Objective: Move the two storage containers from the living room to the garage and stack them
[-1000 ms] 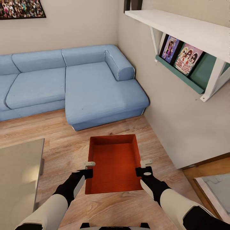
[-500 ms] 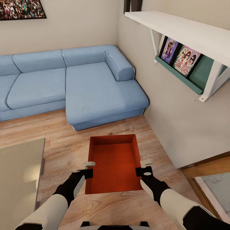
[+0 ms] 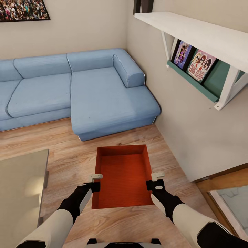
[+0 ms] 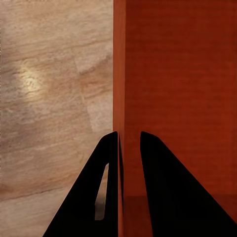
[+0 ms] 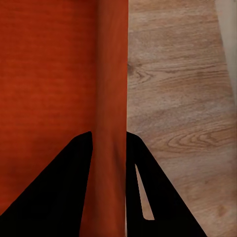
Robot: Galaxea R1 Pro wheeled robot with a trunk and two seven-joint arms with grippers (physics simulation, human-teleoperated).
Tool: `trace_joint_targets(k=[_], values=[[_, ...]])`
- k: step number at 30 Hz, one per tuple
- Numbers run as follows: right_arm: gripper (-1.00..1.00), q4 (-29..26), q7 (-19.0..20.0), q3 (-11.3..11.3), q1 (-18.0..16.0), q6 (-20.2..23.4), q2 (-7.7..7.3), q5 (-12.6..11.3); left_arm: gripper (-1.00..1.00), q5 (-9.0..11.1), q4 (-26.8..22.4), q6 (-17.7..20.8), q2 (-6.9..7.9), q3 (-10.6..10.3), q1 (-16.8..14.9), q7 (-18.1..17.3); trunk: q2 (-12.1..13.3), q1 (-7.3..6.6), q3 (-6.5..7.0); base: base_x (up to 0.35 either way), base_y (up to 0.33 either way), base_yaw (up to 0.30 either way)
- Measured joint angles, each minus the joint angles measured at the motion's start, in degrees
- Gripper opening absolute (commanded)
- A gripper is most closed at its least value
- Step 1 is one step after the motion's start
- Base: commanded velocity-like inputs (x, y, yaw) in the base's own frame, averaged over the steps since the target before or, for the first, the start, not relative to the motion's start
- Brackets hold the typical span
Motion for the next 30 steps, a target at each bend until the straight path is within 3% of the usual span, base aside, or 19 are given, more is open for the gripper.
trace_joint_targets(k=[30], values=[[-1.00, 0.0, -0.1, 0.1, 0.0, 0.0, 0.01, -0.2, -1.00, 0.1, 0.0, 0.0, 0.06, -0.1, 0.0, 0.0, 0.0, 0.00, 2.58, 0.000, 0.000, 0.000]])
